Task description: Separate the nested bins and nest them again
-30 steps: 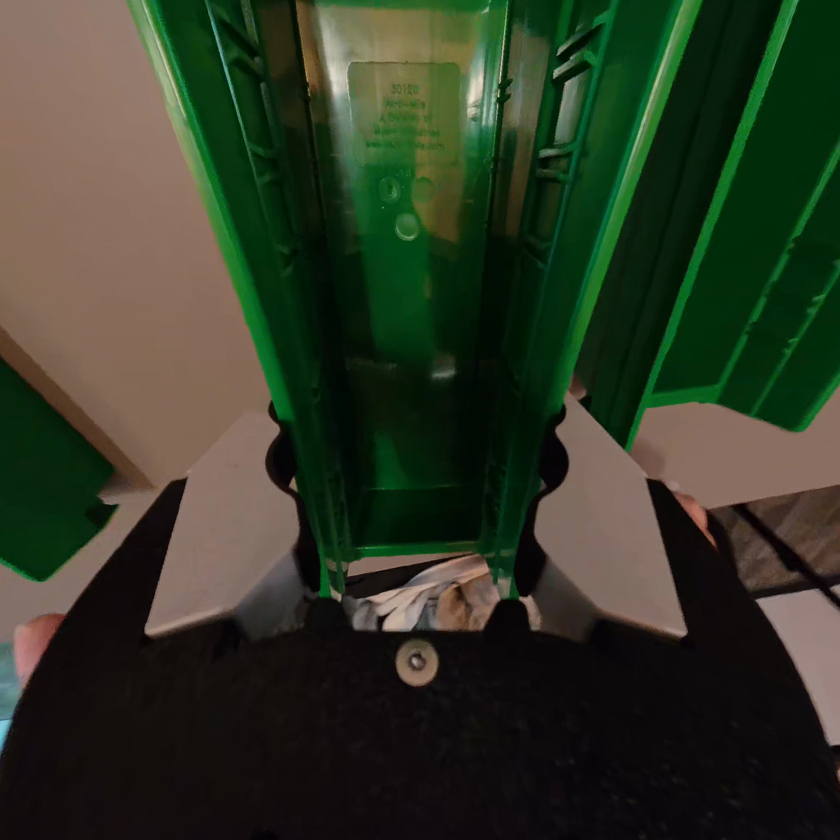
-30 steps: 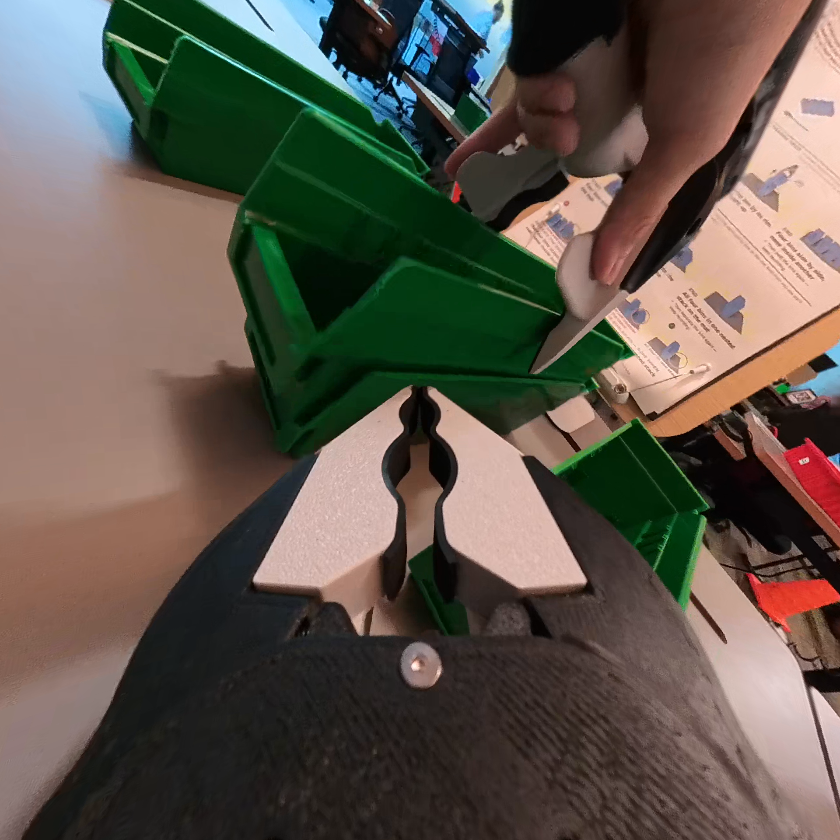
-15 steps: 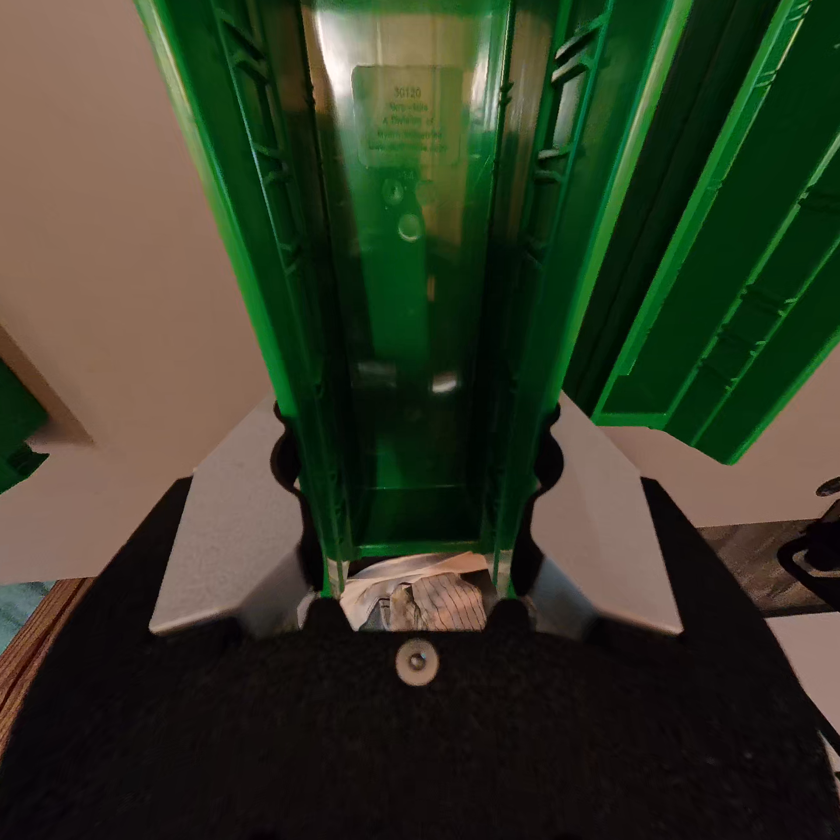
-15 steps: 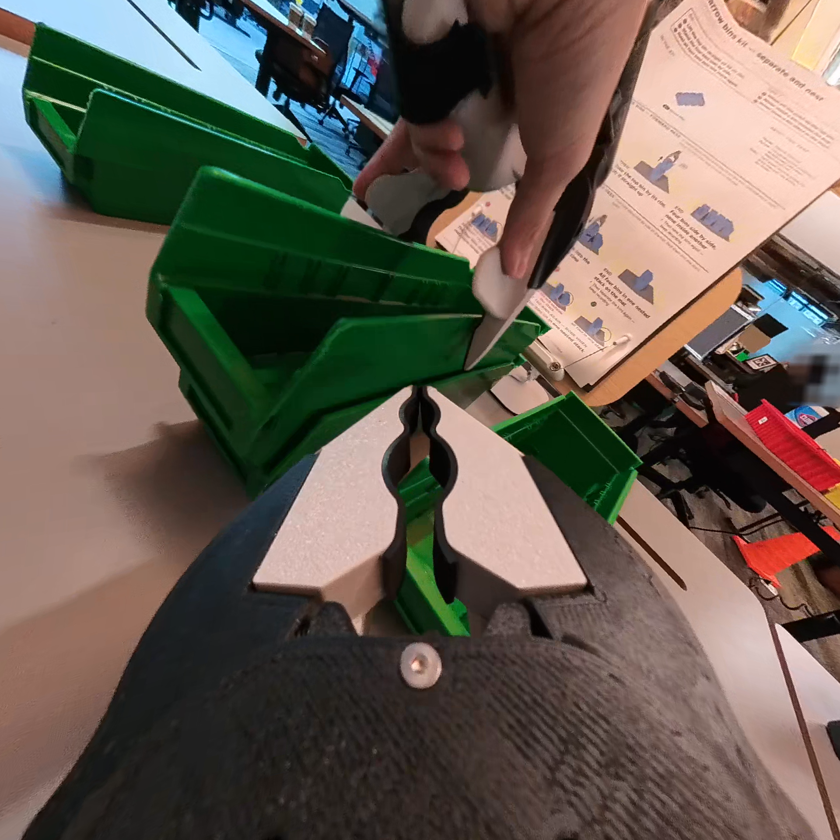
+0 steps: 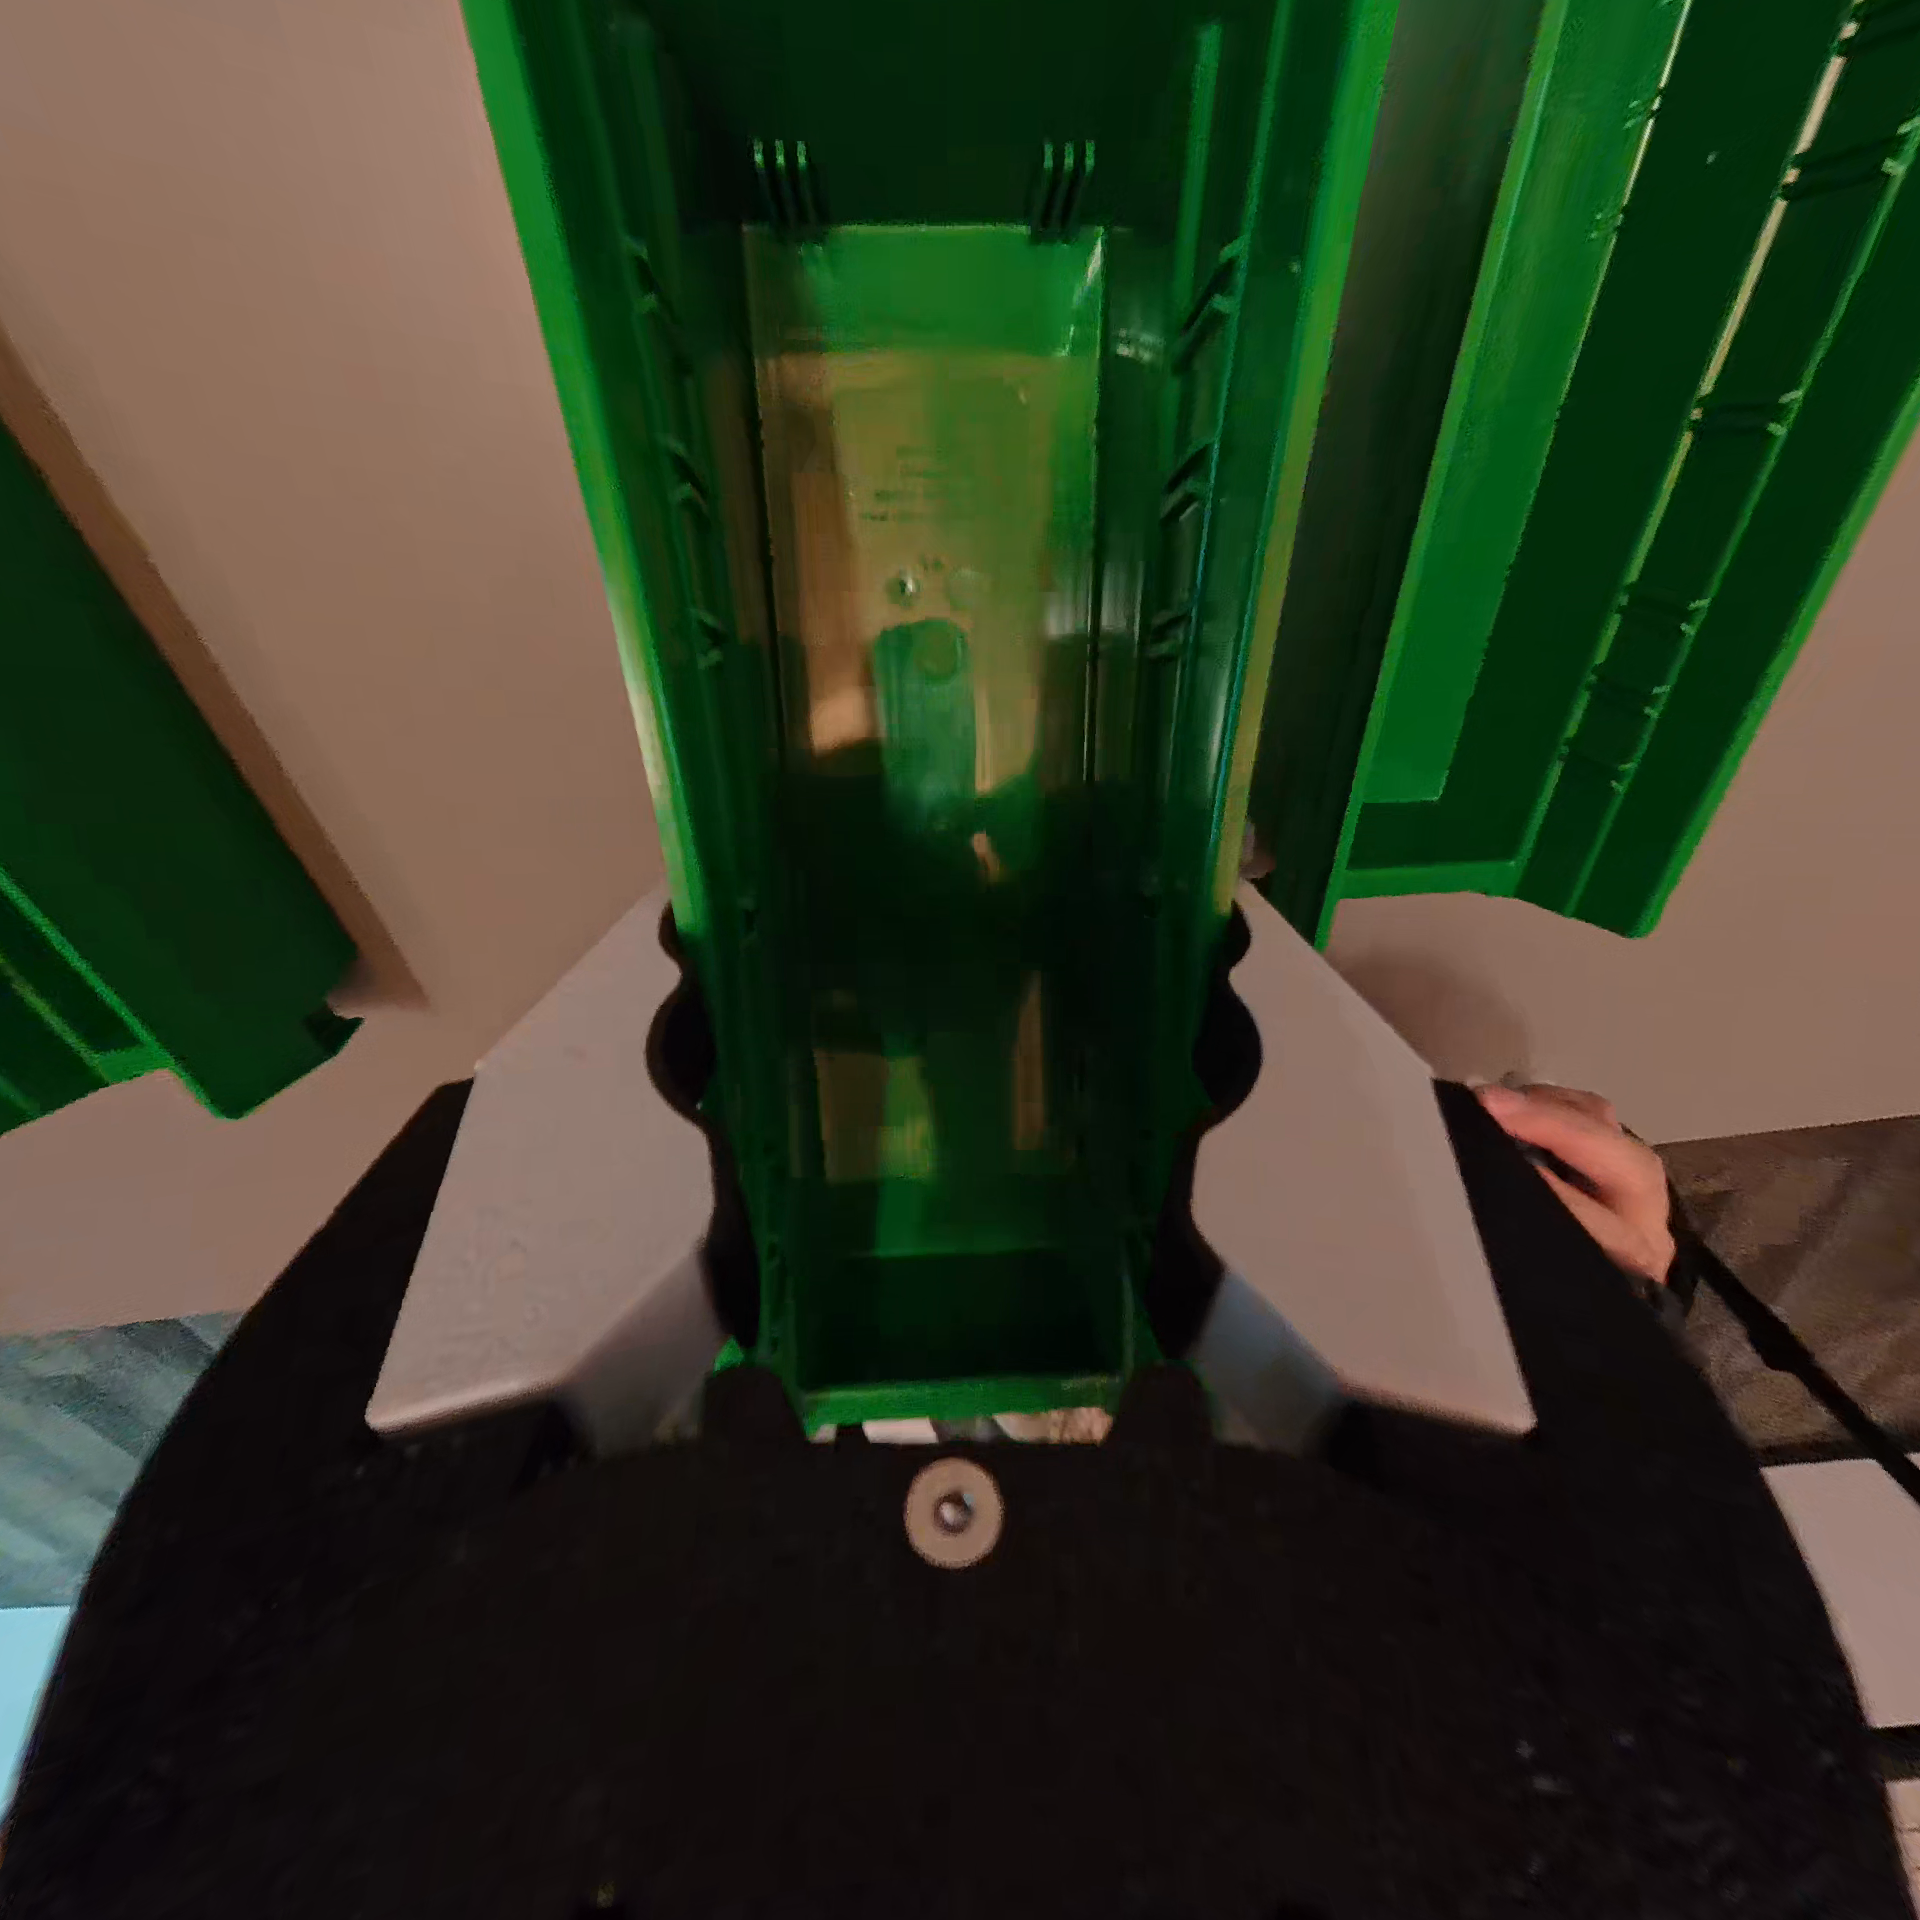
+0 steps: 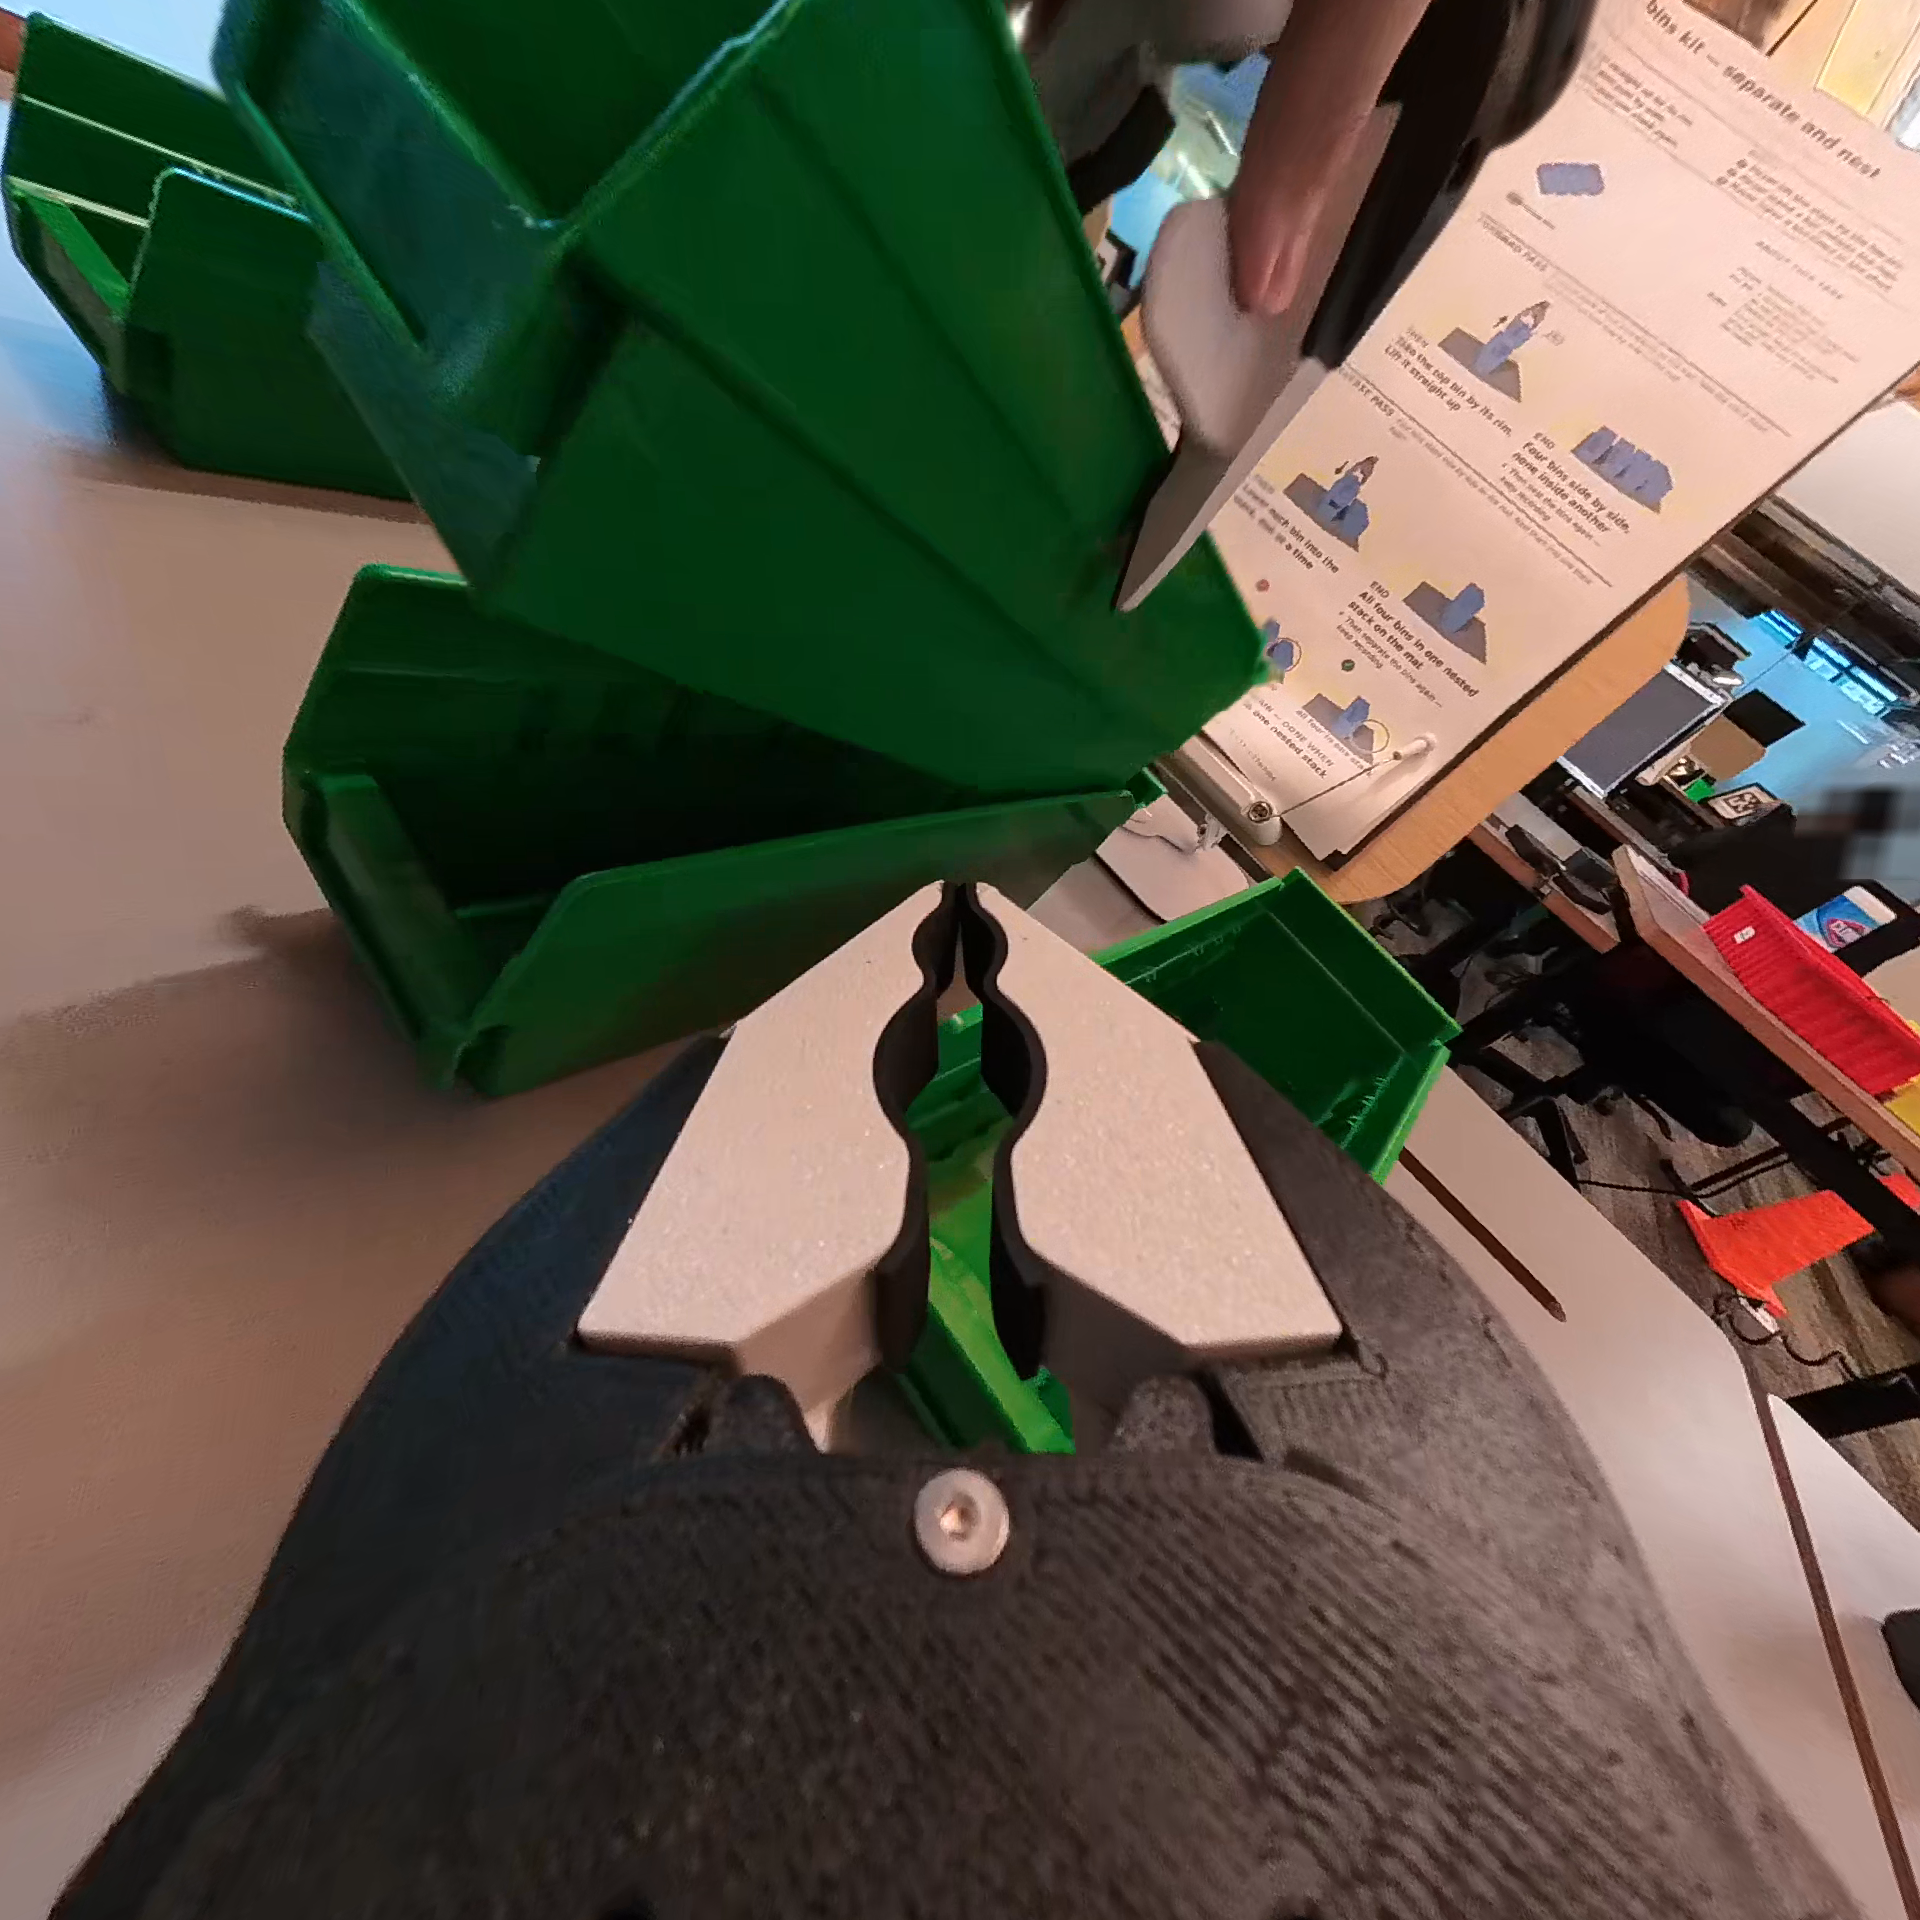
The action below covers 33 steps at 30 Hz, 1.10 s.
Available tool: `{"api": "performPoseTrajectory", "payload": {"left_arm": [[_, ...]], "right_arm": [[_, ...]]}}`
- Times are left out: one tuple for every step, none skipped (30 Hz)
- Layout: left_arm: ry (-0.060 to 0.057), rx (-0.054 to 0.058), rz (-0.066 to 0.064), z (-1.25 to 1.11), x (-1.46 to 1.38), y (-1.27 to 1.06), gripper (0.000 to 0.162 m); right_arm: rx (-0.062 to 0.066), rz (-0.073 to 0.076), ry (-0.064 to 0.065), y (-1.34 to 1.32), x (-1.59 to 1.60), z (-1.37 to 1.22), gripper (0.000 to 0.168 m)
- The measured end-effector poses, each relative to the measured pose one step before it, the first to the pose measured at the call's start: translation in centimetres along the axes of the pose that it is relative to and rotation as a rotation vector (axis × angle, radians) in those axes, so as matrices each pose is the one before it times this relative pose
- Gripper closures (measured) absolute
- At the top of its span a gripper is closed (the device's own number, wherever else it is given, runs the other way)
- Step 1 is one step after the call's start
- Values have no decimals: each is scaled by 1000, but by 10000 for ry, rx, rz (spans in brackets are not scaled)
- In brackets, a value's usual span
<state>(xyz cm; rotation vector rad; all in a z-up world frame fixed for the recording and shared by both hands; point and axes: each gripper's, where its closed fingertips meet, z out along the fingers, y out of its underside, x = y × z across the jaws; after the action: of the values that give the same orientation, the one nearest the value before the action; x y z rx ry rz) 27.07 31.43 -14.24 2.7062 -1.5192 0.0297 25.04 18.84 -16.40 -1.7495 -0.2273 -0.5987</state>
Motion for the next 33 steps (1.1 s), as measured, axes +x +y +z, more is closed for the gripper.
{"api": "performPoseTrajectory", "payload": {"left_arm": [[-79,44,124,-497,-112,-45,67],[-62,39,101,-552,-111,-38,67],[-14,85,90,-621,-100,-93,67],[31,74,68,-701,-129,-75,66],[36,51,46,-760,-212,-39,66],[20,100,26,-812,-371,-95,66],[-11,129,-7,-817,-541,-138,66],[-41,115,-54,-763,-739,-103,65],[-48,88,-114,-645,-907,-33,65],[-33,77,-175,-484,-1010,9,65],[0,84,-227,-311,-1076,6,65],[45,55,-257,-116,-1072,52,65],[94,29,-253,86,-1017,92,65],[134,21,-242,276,-963,95,65],[163,15,-240,436,-889,84,64],[174,28,-239,587,-840,26,64],[159,40,-229,700,-821,-16,63],[125,-3,-188,782,-807,35,64],[84,-54,-119,842,-787,77,64],[50,-42,-53,863,-725,58,64],[26,-28,-16,876,-655,46,63],[13,-50,-3,885,-559,82,63],[9,-80,7,889,-461,116,63],[11,-60,17,867,-362,74,62],[7,-15,13,817,-289,21,62],[-15,-35,1,771,-259,37,62],[-52,-45,15,761,-267,66,62],[-83,-16,28,744,-297,20,61],[-86,-8,-6,707,-300,16,60],[-90,29,-45,679,-308,-35,60],[-69,101,-60,640,-259,-116,59],[-26,100,-77,621,-165,-70,59],[-1,20,-76,630,-79,76,59]], "right_arm": [[-3,-28,-7,-31,-77,36,168],[-8,-21,-10,-20,-78,35,168],[-3,-19,-22,-11,-91,34,168],[-8,-20,-19,-4,-86,30,168],[-19,-21,-5,15,-57,26,168],[-14,-25,-13,-3,-68,15,168],[-3,-21,-3,-32,-29,2,168],[12,-16,4,-58,0,-17,168],[11,-3,7,-39,23,-19,168],[10,4,8,-36,26,-8,168],[5,8,-2,-11,6,5,168],[-1,4,-8,-5,-2,10,168],[-6,3,1,8,5,17,168],[-7,-3,-6,5,-24,23,168],[-15,-5,-11,9,-39,24,168],[-11,-14,-15,7,-53,26,168],[-11,-16,-15,20,-70,26,168],[-18,-11,-13,39,-69,35,168],[-27,-2,-12,70,-49,70,168],[-37,6,-18,114,-49,74,168],[-37,6,-8,127,-31,79,168],[-43,6,-1,131,-8,76,168],[-51,4,-11,134,-30,78,168],[-56,-1,-3,136,-24,71,168],[-36,-10,12,88,-1,58,168],[-34,-7,-6,85,-27,59,168],[-36,4,-13,88,-60,66,168],[-25,6,-11,72,-43,66,168],[-29,5,-16,81,-62,62,168],[-41,0,-7,105,-52,56,168],[-43,-7,3,105,-34,64,168],[-36,-17,-7,95,-42,69,168],[-36,-9,-9,98,-49,60,168]]}}
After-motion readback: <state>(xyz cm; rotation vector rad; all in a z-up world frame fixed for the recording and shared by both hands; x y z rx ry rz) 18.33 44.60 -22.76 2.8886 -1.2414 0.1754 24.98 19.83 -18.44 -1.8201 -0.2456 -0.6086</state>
